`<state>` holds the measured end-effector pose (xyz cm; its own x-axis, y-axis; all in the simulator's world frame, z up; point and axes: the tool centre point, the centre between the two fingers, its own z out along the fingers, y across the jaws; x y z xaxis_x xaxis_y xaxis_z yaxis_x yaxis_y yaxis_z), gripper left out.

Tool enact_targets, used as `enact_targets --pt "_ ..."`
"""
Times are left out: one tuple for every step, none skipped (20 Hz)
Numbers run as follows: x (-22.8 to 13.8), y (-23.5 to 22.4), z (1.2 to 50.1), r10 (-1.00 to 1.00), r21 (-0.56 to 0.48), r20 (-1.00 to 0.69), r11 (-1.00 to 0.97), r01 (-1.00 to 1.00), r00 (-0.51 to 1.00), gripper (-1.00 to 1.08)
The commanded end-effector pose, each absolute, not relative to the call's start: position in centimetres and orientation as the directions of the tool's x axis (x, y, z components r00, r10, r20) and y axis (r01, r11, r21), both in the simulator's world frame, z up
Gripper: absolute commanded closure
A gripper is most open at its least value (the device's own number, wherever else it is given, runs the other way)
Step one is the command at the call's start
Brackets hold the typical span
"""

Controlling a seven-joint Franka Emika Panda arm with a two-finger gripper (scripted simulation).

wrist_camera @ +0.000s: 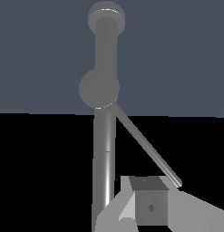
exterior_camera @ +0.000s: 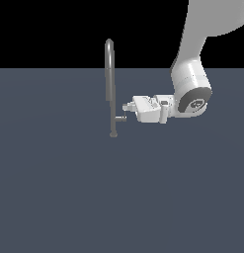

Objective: Turn on the faucet by rotating a designated handle.

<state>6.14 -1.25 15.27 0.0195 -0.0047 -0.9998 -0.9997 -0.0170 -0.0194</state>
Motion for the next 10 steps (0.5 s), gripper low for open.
enact_targets --pt "4.8 -1.3 14.2 -0.001 -0.005 -1.000 -0.022 -1.000 0.005 1.08" --pt "4.5 -1.3 14.0 -0.001 -0.004 -1.000 -0.023 -1.000 0.004 1.08" --pt "4.1 -1.3 13.8 0.000 -0.003 -1.000 -0.023 -1.000 0.003 1.08" --pt "3.7 -1.3 13.5 0.000 -0.002 -1.000 -0.024 -1.000 0.002 1.08" --pt "3.7 -1.3 13.5 0.000 -0.002 -1.000 -0.024 -1.000 0.002 1.08" --pt "4.6 -1.3 14.6 -0.002 -0.021 -1.000 -0.022 -1.000 0.021 1.08" --pt "4.2 -1.3 13.9 -0.002 -0.018 -1.000 -0.022 -1.000 0.018 1.08" --pt "3.8 -1.3 13.3 -0.001 -0.015 -1.000 -0.023 -1.000 0.015 1.08" --pt "3.5 -1.3 12.6 -0.001 -0.012 -1.000 -0.023 -1.000 0.012 1.08" --pt "3.1 -1.3 11.9 -0.001 -0.009 -1.000 -0.023 -1.000 0.009 1.08"
